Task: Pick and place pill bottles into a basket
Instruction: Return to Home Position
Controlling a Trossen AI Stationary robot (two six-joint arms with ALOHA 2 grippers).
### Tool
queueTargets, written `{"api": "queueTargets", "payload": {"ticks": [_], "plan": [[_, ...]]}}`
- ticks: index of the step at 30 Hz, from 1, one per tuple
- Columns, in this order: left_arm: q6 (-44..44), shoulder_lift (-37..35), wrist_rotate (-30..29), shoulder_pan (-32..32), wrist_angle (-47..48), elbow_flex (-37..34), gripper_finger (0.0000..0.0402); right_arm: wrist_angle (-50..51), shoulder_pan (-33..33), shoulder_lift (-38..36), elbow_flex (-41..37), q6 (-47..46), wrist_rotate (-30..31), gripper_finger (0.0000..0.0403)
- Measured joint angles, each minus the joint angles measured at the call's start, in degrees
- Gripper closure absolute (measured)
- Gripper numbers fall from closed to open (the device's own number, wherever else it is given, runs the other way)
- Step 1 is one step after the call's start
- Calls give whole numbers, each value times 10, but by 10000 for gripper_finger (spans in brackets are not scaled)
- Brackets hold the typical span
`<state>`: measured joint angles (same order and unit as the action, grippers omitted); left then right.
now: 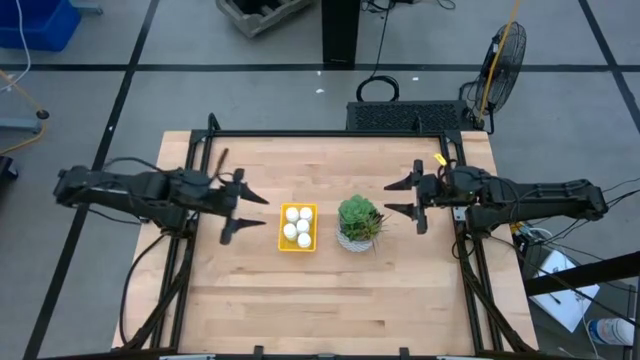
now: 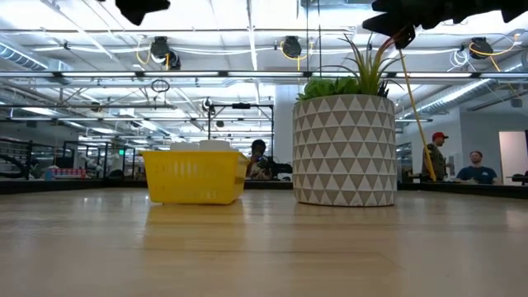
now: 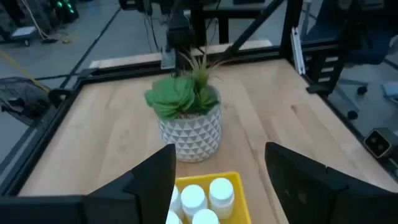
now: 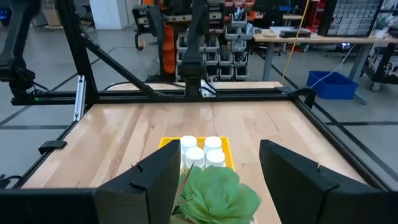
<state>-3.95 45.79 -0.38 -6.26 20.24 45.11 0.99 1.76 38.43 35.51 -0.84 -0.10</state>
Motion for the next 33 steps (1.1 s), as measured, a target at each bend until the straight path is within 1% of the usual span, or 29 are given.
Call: {"api": "queueTargets", "payload": {"ticks": [5,12,14,16,18,20,22,26,30,33], "plan": [[6,-39,2,-2,38,0,153,2,0,-7,0,-2,0,193],[30,-88,4,-2,108,0,150,26,0,-21,-2,-34,-7,193],[41,-105,12,-3,117,-1,147,13,0,-29,-17,-34,-51,193],[45,-122,31,-9,104,-13,147,-23,0,-37,-48,-38,-119,193],[45,-144,63,-16,77,-35,149,-93,0,-38,-89,-65,-180,193],[49,-162,98,-25,41,-65,151,-175,-1,-36,-130,-103,-210,193],[60,-177,123,-37,-2,-100,151,-239,-13,-27,-163,-136,-212,193],[75,-189,157,-71,-92,-158,144,-305,-75,1,-188,-146,-206,193],[76,-189,156,-122,-133,-191,137,-344,-164,36,-188,-122,-146,193],[60,-189,153,-172,-176,-217,135,-370,-239,63,-188,-93,-86,193]]}}
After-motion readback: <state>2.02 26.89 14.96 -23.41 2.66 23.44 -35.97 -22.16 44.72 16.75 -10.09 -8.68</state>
